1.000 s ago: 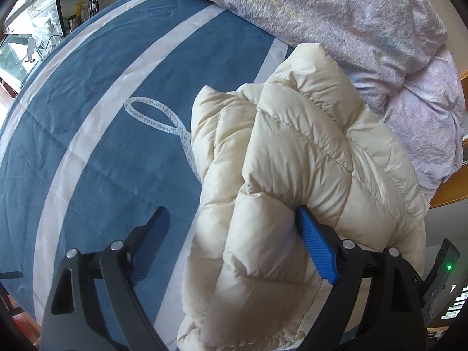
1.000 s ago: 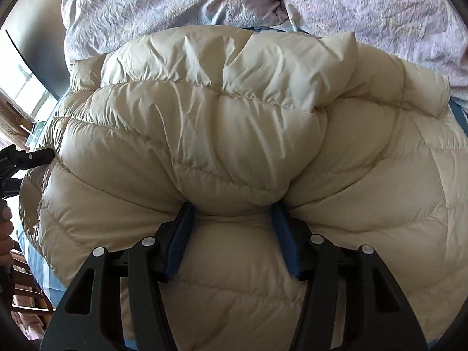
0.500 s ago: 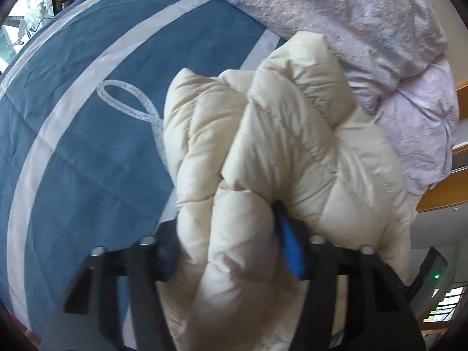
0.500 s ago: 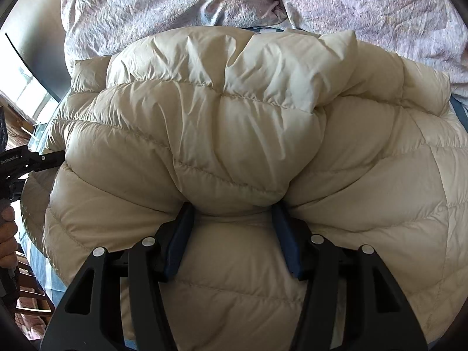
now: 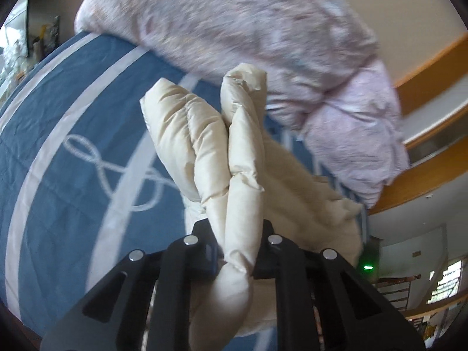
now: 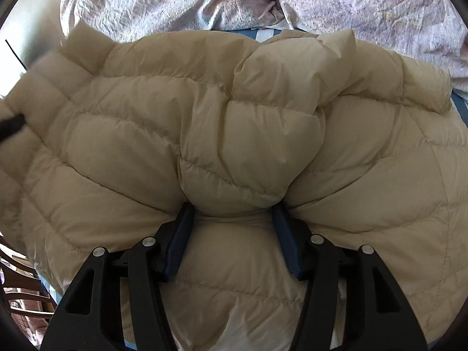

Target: Fold large clothes

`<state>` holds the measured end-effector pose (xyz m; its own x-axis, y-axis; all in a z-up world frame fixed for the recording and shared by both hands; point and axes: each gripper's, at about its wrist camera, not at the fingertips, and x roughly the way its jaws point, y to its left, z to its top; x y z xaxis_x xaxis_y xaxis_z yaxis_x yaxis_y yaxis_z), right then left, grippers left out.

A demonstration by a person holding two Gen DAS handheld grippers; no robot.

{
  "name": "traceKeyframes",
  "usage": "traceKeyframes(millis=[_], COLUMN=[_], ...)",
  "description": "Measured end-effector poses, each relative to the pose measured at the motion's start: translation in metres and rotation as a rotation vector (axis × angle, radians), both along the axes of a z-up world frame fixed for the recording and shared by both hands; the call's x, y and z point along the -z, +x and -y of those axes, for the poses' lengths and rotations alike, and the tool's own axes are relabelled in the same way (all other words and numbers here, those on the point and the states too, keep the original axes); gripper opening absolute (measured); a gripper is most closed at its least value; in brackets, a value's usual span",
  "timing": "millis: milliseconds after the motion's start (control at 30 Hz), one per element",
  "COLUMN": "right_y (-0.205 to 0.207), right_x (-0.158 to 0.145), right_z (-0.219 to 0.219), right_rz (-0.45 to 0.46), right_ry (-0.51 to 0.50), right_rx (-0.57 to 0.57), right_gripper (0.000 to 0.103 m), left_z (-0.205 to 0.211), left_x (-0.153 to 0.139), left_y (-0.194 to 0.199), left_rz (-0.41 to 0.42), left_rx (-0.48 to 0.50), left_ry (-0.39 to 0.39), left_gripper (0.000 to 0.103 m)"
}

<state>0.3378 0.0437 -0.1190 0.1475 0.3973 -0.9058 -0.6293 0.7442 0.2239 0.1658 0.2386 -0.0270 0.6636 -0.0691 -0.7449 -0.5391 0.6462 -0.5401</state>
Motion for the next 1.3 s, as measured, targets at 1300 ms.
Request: traceKeyframes(millis=[1300], right_y=[0.008], right_x=[-0.038], right_z=[0.162], right_rz=[0.060], right_ry=[0.061], right_rx=[0.089], right_gripper=[0.057], left_z=[0.213], left_x=[-0.041], left_y=[0.109], left_rz=[0.059], left_rx=[0.198], left_ry=[0.019], left_gripper=[0.014])
